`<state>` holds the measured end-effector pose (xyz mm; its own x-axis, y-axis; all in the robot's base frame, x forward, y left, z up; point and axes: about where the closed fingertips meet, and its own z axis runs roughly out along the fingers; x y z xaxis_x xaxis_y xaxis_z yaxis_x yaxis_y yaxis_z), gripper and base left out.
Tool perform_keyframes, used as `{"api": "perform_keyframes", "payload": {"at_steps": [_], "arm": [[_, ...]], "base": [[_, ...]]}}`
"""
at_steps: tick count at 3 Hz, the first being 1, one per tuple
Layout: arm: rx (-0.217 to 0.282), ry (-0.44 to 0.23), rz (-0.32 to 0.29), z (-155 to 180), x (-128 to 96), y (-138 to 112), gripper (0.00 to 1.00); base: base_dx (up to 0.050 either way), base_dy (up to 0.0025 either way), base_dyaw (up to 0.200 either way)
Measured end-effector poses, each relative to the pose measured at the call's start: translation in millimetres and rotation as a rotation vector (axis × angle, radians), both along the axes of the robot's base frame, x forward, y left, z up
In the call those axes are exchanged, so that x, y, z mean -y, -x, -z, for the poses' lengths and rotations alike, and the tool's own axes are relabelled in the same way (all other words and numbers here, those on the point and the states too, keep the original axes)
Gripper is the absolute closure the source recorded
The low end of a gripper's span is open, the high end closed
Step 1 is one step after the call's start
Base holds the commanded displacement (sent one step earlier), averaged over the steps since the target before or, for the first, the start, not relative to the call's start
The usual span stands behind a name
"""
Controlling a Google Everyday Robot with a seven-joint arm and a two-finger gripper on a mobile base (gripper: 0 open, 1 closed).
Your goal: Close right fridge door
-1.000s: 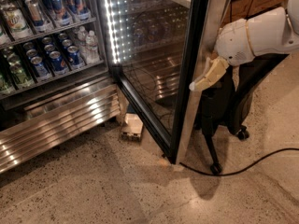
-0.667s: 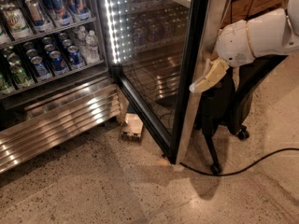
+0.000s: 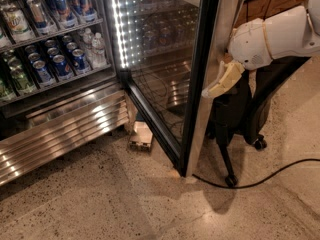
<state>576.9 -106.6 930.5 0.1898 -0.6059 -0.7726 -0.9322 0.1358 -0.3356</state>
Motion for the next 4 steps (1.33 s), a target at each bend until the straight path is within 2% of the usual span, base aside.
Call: {"api": "perform_keyframes", "payload": {"at_steps": [1,3,4], "arm": [[0.015,0.000,-0.031,-3.9,-6.4,3.3,0.19],[0.058,0.004,-0.118,-20.1,-30.4,8.2,0.65],[0.058,0.004,-0.118,-18.8,-28.9,9.0,0.88]], "base": [[0.000,0.00000,0.000],[0.000,0.00000,0.000],[0.000,0.00000,0.000]]}}
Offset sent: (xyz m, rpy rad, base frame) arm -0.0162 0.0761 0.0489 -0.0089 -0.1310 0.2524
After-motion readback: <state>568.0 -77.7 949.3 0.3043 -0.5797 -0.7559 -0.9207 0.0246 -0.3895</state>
